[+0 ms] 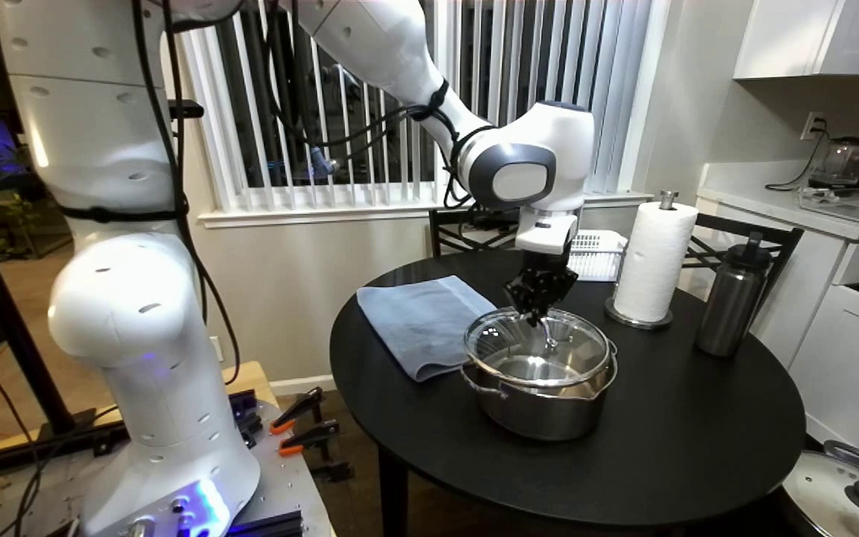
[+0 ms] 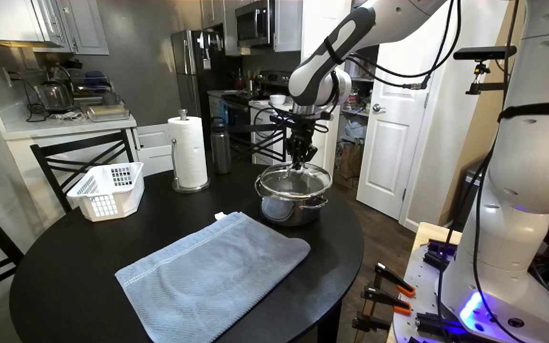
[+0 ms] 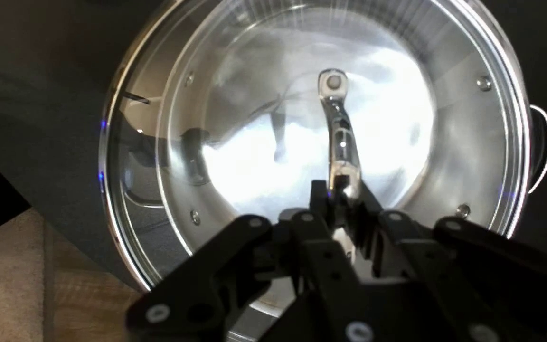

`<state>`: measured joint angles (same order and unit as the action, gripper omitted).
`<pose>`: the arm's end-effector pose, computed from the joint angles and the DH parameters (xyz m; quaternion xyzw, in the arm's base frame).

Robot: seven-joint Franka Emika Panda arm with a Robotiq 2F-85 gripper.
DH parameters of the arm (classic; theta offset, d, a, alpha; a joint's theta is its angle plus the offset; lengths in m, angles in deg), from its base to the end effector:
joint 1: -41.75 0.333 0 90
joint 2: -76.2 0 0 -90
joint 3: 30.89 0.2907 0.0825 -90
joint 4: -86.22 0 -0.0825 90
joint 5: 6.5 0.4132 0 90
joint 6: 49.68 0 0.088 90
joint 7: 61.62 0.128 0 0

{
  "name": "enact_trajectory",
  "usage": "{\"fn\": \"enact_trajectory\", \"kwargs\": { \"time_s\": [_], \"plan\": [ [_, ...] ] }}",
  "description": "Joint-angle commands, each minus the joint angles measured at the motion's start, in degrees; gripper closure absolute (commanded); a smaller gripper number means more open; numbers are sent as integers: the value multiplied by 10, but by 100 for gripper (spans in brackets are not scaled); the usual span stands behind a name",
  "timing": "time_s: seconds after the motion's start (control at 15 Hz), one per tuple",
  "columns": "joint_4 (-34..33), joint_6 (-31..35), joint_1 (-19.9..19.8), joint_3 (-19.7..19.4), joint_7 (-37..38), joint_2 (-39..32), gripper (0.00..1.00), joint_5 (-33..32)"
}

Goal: Put the glass lid on the black pot.

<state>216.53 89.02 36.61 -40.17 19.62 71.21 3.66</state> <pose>0.5357 -0.1351 0.2580 -0.6211 0.7813 0.0039 0.0614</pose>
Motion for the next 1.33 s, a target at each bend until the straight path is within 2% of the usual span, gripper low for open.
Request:
{"fn": "enact_trajectory", "kwargs": {
  "time_s": [0.0, 0.4, 0.87, 1.27],
  "plan": [
    [-18, 2, -9, 4, -15, -14, 93, 30],
    [-35, 2, -11, 4, -26, -36, 93, 65],
    [-30, -4, -18, -11, -11, -11, 93, 50],
    [-51, -3, -15, -6, -10, -33, 93, 51]
  ]
}}
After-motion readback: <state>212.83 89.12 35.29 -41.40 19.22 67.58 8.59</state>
